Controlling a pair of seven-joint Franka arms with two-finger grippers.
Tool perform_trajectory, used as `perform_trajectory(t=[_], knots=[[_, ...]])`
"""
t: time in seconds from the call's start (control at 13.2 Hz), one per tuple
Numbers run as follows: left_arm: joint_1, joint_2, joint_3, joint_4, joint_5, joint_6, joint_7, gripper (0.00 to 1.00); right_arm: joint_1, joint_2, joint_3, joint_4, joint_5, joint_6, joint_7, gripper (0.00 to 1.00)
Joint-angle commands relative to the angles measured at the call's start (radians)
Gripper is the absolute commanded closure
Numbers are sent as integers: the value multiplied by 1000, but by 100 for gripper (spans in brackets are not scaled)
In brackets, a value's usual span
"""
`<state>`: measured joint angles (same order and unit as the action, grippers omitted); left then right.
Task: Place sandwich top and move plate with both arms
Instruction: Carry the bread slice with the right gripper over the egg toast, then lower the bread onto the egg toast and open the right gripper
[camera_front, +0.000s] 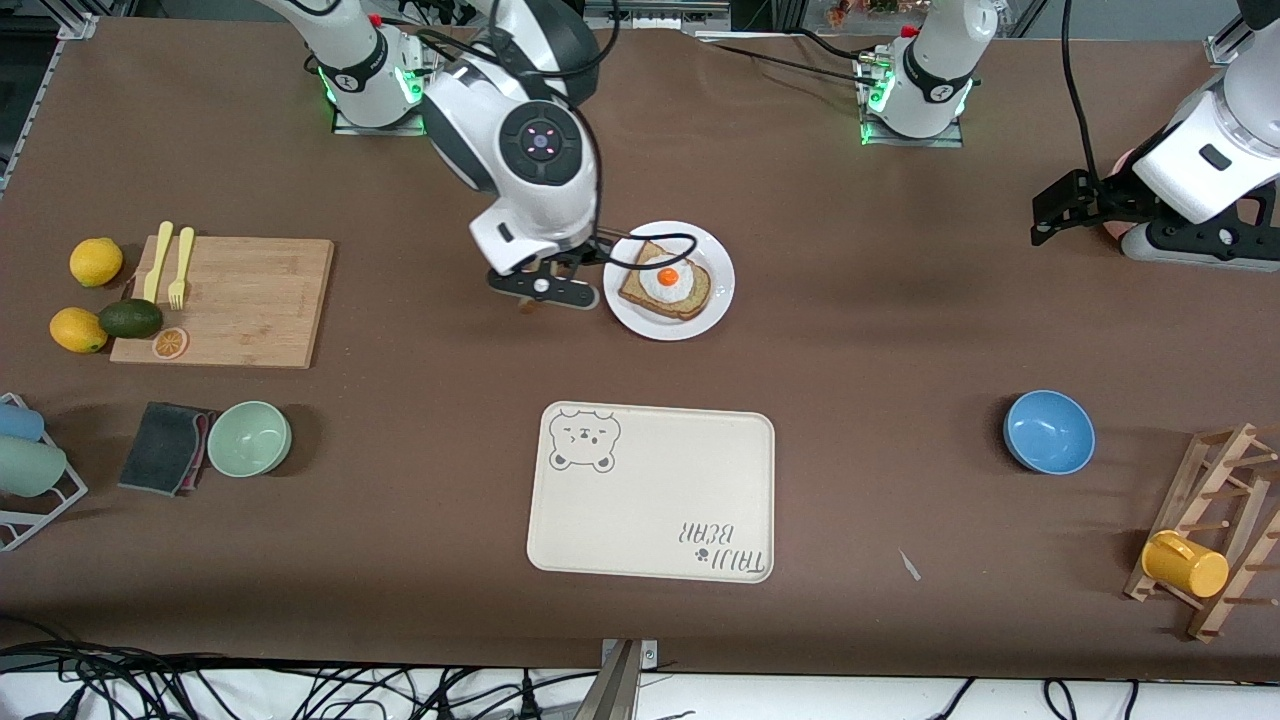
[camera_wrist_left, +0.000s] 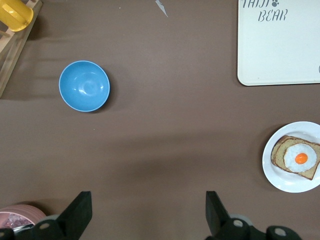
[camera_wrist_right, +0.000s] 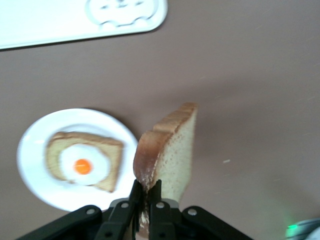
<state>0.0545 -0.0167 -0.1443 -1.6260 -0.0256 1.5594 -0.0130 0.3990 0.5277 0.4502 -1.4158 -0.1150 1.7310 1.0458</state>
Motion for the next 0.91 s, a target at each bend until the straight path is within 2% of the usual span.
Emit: perform_trajectory(t=[0.0, 0.3, 0.84], knots=[[7, 6, -1, 20, -13, -13, 7, 0, 86, 107, -1, 135, 14, -21, 66, 100], [5, 7, -1, 20, -13, -13, 7, 0, 152, 147, -2, 146, 15, -1, 128, 100], [1, 7, -1, 20, -13, -13, 5, 0, 172, 232, -4, 179, 8, 70, 161, 100]])
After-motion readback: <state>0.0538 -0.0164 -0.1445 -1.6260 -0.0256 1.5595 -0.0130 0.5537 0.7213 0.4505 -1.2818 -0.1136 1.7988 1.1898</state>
